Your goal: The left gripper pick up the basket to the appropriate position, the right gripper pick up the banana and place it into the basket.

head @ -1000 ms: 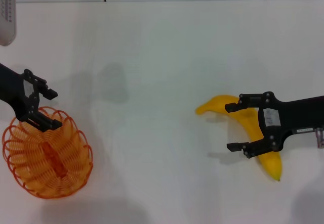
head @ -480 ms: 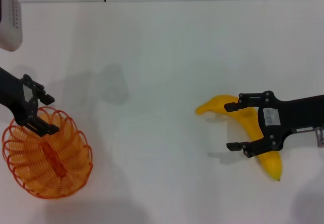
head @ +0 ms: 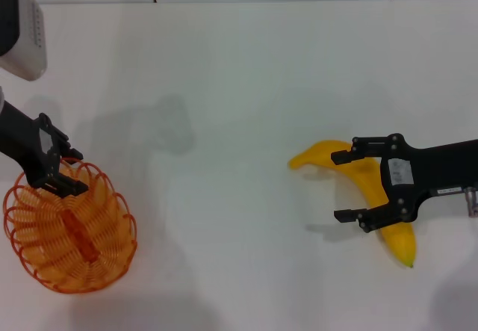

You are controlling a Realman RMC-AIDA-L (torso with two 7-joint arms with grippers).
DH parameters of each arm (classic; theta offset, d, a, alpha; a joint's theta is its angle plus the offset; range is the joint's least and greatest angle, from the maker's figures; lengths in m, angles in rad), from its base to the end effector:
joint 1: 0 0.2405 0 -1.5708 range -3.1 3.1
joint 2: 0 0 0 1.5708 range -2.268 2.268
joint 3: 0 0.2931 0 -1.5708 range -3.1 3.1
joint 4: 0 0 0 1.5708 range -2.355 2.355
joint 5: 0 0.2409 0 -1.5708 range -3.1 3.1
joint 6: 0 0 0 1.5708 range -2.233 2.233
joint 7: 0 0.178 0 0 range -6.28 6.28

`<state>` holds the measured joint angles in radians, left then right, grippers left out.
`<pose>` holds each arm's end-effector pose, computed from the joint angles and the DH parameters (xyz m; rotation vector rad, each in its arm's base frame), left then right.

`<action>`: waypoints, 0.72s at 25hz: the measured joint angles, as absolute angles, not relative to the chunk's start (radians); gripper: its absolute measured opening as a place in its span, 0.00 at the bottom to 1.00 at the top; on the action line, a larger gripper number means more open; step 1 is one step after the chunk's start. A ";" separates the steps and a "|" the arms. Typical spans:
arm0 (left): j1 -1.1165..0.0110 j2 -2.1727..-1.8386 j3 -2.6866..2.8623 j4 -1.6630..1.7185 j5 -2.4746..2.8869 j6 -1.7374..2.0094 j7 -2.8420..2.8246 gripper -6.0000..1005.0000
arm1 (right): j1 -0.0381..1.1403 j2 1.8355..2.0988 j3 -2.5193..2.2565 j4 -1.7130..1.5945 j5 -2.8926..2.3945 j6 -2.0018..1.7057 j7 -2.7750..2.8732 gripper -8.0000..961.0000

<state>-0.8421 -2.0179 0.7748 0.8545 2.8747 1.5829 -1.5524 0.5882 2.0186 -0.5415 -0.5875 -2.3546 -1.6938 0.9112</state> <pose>-0.2921 0.4484 0.0038 -2.9061 -0.2753 0.6634 0.3261 0.3572 -0.0398 -2.9691 0.0053 0.4029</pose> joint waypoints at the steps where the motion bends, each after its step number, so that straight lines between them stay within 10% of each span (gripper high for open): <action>1: -0.842 -2.020 0.785 0.854 2.875 1.576 -1.559 0.67 | 0.588 2.019 -0.541 -0.588 -2.354 -1.693 0.911 0.93; 11: -0.844 -2.027 0.833 0.856 2.874 1.548 -1.623 0.58 | 0.586 2.019 -0.541 -0.588 -2.354 -1.691 0.911 0.93; 18: -0.849 -2.028 0.841 0.862 2.873 1.545 -1.632 0.31 | 0.584 2.019 -0.541 -0.588 -2.353 -1.690 0.911 0.93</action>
